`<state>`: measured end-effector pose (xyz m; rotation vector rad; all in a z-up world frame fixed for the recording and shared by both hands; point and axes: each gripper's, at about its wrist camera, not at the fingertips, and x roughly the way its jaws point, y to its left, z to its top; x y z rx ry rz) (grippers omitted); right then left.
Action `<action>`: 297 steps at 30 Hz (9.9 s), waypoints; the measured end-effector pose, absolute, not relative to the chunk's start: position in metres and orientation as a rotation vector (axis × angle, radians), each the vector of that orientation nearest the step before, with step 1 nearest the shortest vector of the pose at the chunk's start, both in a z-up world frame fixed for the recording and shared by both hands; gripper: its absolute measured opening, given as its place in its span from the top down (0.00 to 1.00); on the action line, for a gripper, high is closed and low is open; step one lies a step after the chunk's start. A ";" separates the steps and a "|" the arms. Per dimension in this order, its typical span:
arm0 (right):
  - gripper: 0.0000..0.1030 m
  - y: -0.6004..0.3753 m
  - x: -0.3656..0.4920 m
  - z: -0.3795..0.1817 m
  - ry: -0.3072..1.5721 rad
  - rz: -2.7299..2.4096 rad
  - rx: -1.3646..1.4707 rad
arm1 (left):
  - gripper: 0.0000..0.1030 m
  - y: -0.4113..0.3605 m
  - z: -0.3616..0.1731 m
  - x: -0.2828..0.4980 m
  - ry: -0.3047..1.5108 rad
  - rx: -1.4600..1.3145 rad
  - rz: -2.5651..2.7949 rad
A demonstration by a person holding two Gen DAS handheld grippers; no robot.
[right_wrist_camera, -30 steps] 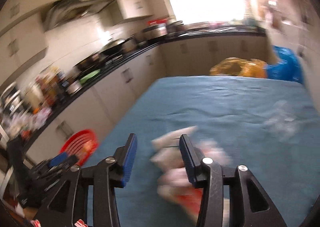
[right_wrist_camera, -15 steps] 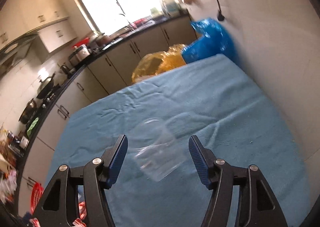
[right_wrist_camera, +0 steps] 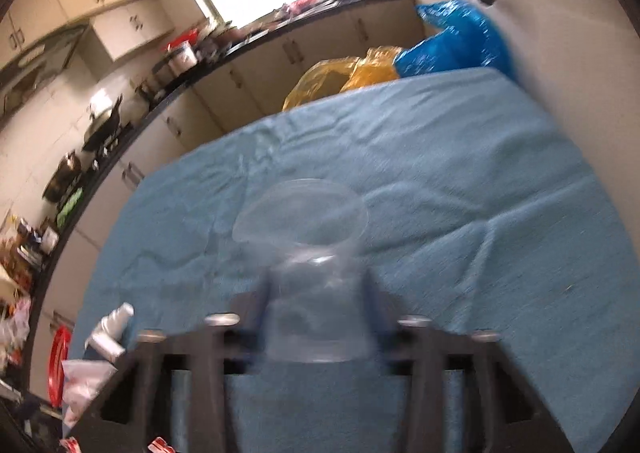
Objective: Collect trash
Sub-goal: 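Grasp the clear plastic cup with the right tool while the left tool grasps the white plastic bag, then lift the white plastic bag and clear cup off the table, then carry the bag and cup over the red basket and open both tools, then return both tools to the table and grasp the red-white packet with the right tool, then grasp the white barcode box with the left tool while the right tool holds the packet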
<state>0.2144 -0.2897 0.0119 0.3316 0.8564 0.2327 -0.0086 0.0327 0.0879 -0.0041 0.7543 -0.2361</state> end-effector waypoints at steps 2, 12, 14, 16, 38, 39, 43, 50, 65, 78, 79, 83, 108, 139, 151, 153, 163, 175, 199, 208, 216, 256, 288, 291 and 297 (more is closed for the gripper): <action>0.65 -0.284 0.210 0.015 0.860 0.227 0.315 | 0.29 0.029 0.090 -0.004 0.760 -0.007 -0.235; 0.69 -0.280 0.165 0.070 0.675 0.264 0.367 | 0.29 -0.028 0.074 0.036 0.820 0.147 -0.237; 0.69 -0.280 0.160 0.075 0.654 0.276 0.374 | 0.33 -0.040 0.066 0.045 0.840 0.190 -0.219; 0.69 -0.280 0.160 0.077 0.649 0.286 0.386 | 0.47 -0.049 0.056 0.056 0.878 0.224 -0.216; 0.69 -0.168 0.086 0.101 0.600 0.549 0.239 | 0.66 0.037 0.085 -0.020 0.589 0.011 -0.035; 0.69 -0.159 0.079 0.100 0.601 0.569 0.229 | 0.66 0.045 0.084 -0.025 0.574 0.005 -0.002; 0.69 -0.132 0.051 0.093 0.605 0.606 0.193 | 0.66 0.070 0.071 -0.039 0.539 -0.038 0.096; 0.69 -0.110 0.029 0.072 0.606 0.596 0.150 | 0.65 0.084 0.058 -0.034 0.544 -0.081 0.138; 0.68 -0.095 0.024 0.052 0.601 0.622 0.064 | 0.65 0.092 0.049 -0.032 0.556 -0.110 0.134; 0.68 -0.099 0.026 0.051 0.606 0.620 0.082 | 0.65 0.093 0.048 -0.031 0.558 -0.113 0.141; 0.68 -0.099 0.026 0.051 0.606 0.619 0.082 | 0.65 0.094 0.048 -0.032 0.558 -0.114 0.140; 0.68 -0.100 0.025 0.051 0.607 0.617 0.087 | 0.65 0.095 0.047 -0.032 0.557 -0.114 0.142; 0.68 -0.103 0.026 0.054 0.601 0.613 0.095 | 0.65 0.097 0.047 -0.032 0.556 -0.114 0.142; 0.68 -0.113 0.004 0.068 0.585 0.591 0.225 | 0.65 0.104 0.061 -0.058 0.571 -0.114 0.150; 0.68 -0.085 0.003 0.070 0.629 0.629 0.211 | 0.65 0.130 0.072 -0.076 0.560 -0.159 0.176; 0.68 -0.076 0.001 0.073 0.629 0.645 0.200 | 0.65 0.139 0.076 -0.080 0.557 -0.172 0.181; 0.68 -0.021 -0.001 0.092 0.658 0.747 0.154 | 0.65 0.203 0.099 -0.100 0.513 -0.245 0.272; 0.68 0.054 0.008 0.106 0.688 0.832 0.085 | 0.65 0.294 0.093 -0.118 0.522 -0.308 0.422; 0.63 0.181 0.064 0.079 0.809 0.897 0.026 | 0.65 0.344 0.063 -0.084 0.607 -0.358 0.450; 0.56 0.168 0.067 0.084 0.794 0.892 0.053 | 0.46 0.338 0.067 -0.088 0.590 -0.361 0.451; 0.56 0.104 0.047 0.089 0.776 0.857 0.090 | 0.34 0.301 0.072 -0.094 0.589 -0.347 0.386; 0.58 -0.105 0.034 0.016 0.918 0.815 -0.152 | 0.28 0.086 0.071 -0.048 0.789 0.005 -0.035; 0.60 -0.204 0.062 0.050 0.759 0.736 0.404 | 0.60 0.022 0.031 0.088 0.966 0.027 -0.115; 0.60 -0.197 0.058 0.050 0.748 0.721 0.364 | 0.62 0.028 0.036 0.071 0.922 0.001 -0.113; 0.60 -0.179 0.049 0.049 0.713 0.676 0.270 | 0.62 0.043 0.045 0.017 0.763 -0.008 -0.016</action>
